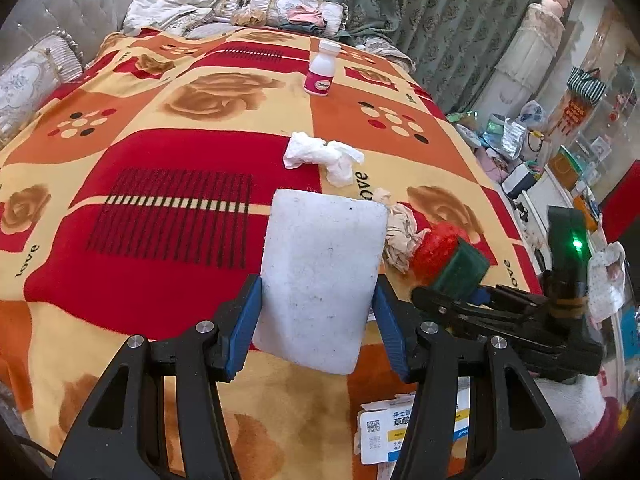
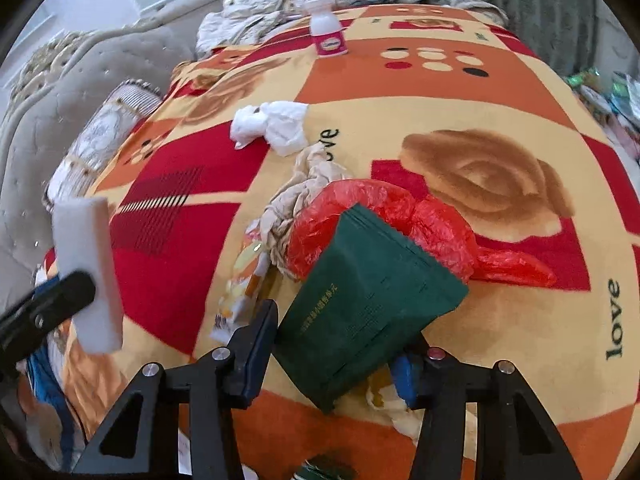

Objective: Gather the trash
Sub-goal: 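Grasp the dark green packet with the right tool while the left tool holds the white pad, then carry pad and packet over the black bin and open both tools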

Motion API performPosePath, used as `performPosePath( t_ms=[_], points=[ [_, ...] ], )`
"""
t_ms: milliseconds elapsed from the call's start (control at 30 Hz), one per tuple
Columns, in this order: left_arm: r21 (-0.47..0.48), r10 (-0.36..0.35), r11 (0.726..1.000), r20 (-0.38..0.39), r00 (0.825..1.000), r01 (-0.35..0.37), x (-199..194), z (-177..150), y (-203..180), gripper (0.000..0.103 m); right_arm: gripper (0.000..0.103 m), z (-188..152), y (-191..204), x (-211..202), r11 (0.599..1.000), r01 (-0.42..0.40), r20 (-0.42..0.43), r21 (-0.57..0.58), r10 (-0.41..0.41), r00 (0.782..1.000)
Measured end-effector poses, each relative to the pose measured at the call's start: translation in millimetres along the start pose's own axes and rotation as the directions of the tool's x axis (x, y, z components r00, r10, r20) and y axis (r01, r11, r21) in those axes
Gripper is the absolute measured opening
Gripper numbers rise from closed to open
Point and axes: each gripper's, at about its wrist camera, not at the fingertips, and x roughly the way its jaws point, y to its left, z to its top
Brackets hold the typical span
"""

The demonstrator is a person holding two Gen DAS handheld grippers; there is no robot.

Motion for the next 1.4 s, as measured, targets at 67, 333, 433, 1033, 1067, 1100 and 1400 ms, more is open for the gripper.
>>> performPosePath(
  t_ms=[67, 333, 433, 1033, 1067, 1100, 1400],
  points=[
    [-0.002, -0.007, 1.0, 0.001, 1.0, 0.007, 0.8, 0.9, -1.9, 0.054, 0.042, -1.7, -3.9, -7.6, 1.0, -0.022, -0.008, -0.012, 0.021, 1.0],
    [0.019, -0.041, 0.999, 0.0, 0.999, 0.041, 4.6, 5.5, -26.6, 0.054, 0.025, -7.4, -23.8, -55.4, 0.996, -0.043, 0.044, -0.077, 0.046, 0.998],
    [0.034, -0.047, 0.998, -0.002, 0.999, 0.047, 5.3, 5.2, -36.6, 0.054, 0.024, -10.8, -36.4, -67.2, 0.996, -0.036, 0.063, -0.076, 0.04, 0.997],
    [0.027, 0.001, 1.0, -0.002, 1.0, -0.001, 3.3, -0.2, -23.3, 0.054, 0.06, -22.3, -14.2, -51.3, 0.996, -0.052, 0.002, -0.076, 0.052, 0.999],
    [0.02, 0.001, 1.0, -0.002, 1.0, -0.001, 3.1, -0.3, -20.7, 0.054, 0.06, -21.6, -11.1, -47.8, 0.997, -0.042, 0.003, -0.07, 0.043, 0.999],
    [0.014, 0.001, 1.0, -0.002, 1.0, -0.001, 3.0, 0.0, -18.1, 0.054, 0.06, -19.8, -8.9, -44.1, 0.998, -0.03, 0.007, -0.06, 0.031, 1.0],
    [-0.002, -0.016, 1.0, -0.002, 1.0, 0.016, 3.7, -3.0, -12.2, 0.054, 0.061, -2.3, 5.9, 1.3, 0.997, 0.065, -0.025, -0.052, -0.066, 0.997]
  ],
)
